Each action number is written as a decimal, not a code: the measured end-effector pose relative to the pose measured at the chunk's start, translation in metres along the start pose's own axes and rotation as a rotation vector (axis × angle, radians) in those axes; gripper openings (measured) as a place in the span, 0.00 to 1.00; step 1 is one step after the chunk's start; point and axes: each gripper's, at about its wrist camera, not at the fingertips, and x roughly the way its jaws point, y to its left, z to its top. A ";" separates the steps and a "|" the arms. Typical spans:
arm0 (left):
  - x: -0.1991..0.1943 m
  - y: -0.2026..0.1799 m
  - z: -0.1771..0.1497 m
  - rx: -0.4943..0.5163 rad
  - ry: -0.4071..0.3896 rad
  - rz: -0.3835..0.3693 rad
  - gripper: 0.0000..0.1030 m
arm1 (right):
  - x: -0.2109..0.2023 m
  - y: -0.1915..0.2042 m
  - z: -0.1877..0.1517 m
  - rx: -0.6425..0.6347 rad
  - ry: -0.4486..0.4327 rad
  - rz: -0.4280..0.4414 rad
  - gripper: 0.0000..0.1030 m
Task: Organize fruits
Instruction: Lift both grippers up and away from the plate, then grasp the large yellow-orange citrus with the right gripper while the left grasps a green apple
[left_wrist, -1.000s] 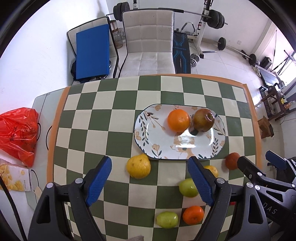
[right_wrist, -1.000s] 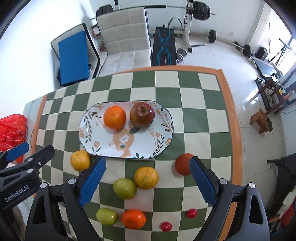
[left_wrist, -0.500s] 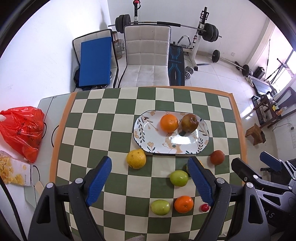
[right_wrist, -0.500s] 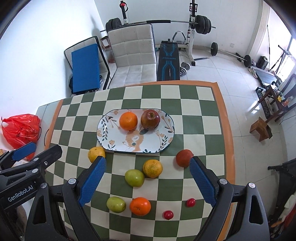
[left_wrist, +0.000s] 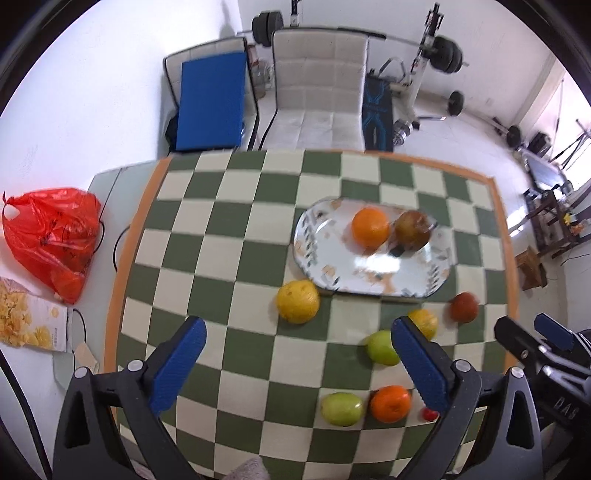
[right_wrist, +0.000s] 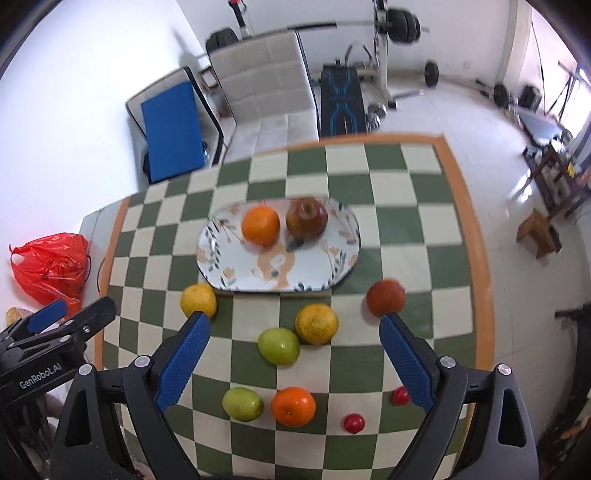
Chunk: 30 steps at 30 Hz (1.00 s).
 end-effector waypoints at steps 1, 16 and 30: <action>0.014 0.002 -0.005 -0.001 0.031 0.017 1.00 | 0.014 -0.006 -0.002 0.012 0.031 -0.001 0.92; 0.151 -0.003 -0.092 -0.079 0.470 -0.065 1.00 | 0.211 -0.057 -0.022 0.254 0.341 0.125 0.60; 0.160 -0.065 -0.137 0.176 0.503 -0.162 0.82 | 0.169 -0.076 -0.082 0.148 0.396 0.042 0.60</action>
